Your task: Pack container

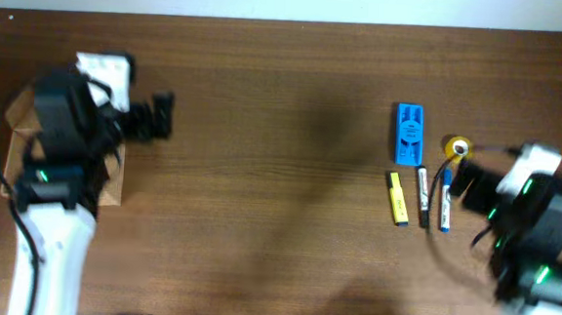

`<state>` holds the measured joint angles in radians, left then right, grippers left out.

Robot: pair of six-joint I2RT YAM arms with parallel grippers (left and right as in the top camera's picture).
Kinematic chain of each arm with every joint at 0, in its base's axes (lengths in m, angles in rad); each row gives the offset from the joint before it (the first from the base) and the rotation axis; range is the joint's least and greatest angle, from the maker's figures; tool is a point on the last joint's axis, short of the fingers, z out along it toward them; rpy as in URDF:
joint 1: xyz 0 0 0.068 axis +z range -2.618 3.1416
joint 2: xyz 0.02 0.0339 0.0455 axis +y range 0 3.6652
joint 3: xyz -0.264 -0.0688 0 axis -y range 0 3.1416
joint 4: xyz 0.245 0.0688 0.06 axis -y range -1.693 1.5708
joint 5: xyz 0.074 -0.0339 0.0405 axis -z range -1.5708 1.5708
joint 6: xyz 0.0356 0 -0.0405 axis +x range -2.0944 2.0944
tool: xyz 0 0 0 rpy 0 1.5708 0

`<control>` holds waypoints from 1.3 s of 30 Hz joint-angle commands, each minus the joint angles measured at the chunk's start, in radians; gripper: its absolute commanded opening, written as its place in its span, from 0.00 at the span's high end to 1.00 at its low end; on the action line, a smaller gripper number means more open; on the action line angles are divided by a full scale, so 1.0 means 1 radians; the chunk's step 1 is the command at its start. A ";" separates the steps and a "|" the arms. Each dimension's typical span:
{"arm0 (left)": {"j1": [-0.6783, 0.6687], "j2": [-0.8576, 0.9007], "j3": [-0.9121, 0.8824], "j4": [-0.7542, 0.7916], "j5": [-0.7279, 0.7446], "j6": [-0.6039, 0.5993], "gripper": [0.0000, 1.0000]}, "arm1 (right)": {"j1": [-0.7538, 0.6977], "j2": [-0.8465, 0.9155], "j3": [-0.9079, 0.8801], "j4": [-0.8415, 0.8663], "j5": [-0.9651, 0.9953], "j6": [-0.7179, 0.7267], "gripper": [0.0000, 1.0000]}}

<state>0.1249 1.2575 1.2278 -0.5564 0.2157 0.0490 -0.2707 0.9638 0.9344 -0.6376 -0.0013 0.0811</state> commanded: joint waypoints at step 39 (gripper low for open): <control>0.083 0.408 0.193 -0.587 -0.224 0.028 0.26 | -0.332 0.583 0.441 -0.234 -0.142 0.055 0.01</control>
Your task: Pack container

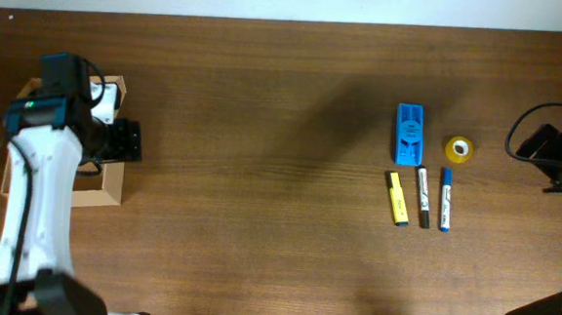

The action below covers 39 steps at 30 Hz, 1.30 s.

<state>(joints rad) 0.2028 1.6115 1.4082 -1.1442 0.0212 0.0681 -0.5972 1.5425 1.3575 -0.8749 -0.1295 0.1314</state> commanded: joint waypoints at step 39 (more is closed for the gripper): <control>0.103 0.339 0.015 0.113 0.104 -0.059 0.99 | -0.005 0.004 0.017 -0.132 -0.018 0.005 0.01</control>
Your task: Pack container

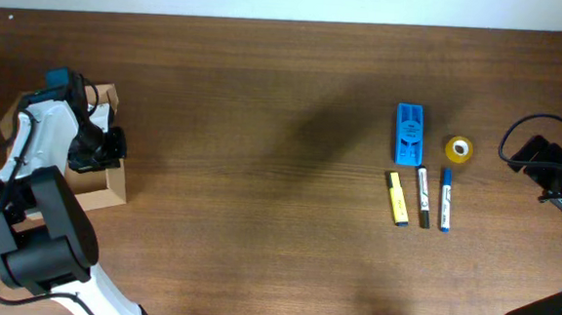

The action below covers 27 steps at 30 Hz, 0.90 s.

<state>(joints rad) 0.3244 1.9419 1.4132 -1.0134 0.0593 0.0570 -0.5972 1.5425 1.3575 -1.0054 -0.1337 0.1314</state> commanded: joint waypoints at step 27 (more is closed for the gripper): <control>-0.894 0.026 0.675 -0.341 -0.185 -0.656 0.98 | -0.004 0.005 0.015 -0.028 -0.076 0.009 0.01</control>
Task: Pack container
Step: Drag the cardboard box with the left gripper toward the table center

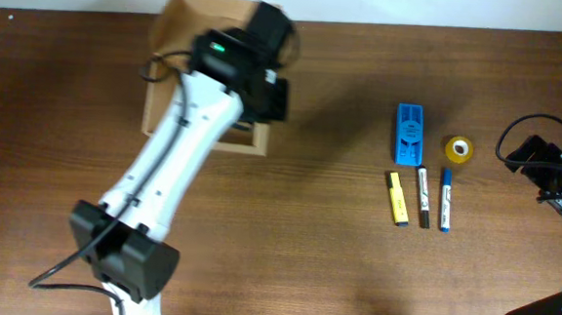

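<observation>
An open cardboard box [169,72] lies at the back of the table, left of centre. My left gripper [268,96] sits at the box's right wall and looks shut on it; the arm hides the fingers and much of the box's inside. To the right lie a blue case [410,131], a yellow tape roll [458,149], a yellow highlighter [398,199], a black marker [422,196] and a blue marker [446,199]. My right gripper [535,158] hovers at the far right edge, apart from the tape roll, and its fingers are too small to read.
The left arm's base [123,265] stands at the front left and the arm slants across the table to the box. A bare wooden stretch [328,180] separates the box from the row of items. A cable loops beside the right gripper.
The box was at the far left edge with my left gripper on it. Now box and gripper are at the back, left of centre, much nearer the items. The right arm has barely moved.
At first my left gripper hung beside the box at the far left, while my right gripper was over the tape roll and markers. Then the left gripper was at the box's right wall and the right arm was back at the table's edge. Now the box stands nearer the middle.
</observation>
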`<state>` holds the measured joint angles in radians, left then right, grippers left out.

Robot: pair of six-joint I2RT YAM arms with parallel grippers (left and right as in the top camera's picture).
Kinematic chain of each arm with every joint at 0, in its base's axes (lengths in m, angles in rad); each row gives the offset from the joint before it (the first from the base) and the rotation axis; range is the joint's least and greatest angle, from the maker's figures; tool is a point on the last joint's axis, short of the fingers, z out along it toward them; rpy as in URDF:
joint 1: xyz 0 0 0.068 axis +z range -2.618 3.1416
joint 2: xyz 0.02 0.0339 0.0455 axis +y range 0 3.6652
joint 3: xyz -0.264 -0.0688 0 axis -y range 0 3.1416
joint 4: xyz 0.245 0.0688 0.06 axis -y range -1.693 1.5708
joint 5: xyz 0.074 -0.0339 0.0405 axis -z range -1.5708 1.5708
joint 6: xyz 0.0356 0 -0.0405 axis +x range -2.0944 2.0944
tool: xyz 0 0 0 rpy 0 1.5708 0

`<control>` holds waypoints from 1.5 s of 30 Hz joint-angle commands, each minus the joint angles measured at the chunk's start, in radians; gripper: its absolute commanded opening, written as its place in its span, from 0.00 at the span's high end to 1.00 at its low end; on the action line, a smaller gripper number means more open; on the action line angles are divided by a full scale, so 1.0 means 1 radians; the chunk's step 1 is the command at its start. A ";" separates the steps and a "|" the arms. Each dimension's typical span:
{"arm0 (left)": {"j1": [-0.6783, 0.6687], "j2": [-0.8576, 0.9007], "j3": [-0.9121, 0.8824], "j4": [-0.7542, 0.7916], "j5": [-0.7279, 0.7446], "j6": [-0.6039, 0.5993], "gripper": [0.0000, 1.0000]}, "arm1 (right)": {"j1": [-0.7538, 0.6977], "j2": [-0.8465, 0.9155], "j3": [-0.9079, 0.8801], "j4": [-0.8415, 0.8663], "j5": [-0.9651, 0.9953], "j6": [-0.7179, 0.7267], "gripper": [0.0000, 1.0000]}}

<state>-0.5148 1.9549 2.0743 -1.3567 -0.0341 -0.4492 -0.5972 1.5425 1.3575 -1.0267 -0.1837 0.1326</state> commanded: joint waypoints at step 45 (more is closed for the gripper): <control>-0.199 0.397 0.292 0.196 -0.189 -0.189 0.22 | -0.003 0.005 0.015 -0.029 -0.053 0.007 0.01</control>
<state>-0.7158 2.3539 2.2803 -1.1423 -0.1574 -0.6842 -0.5972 1.5425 1.3575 -1.0573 -0.2241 0.1326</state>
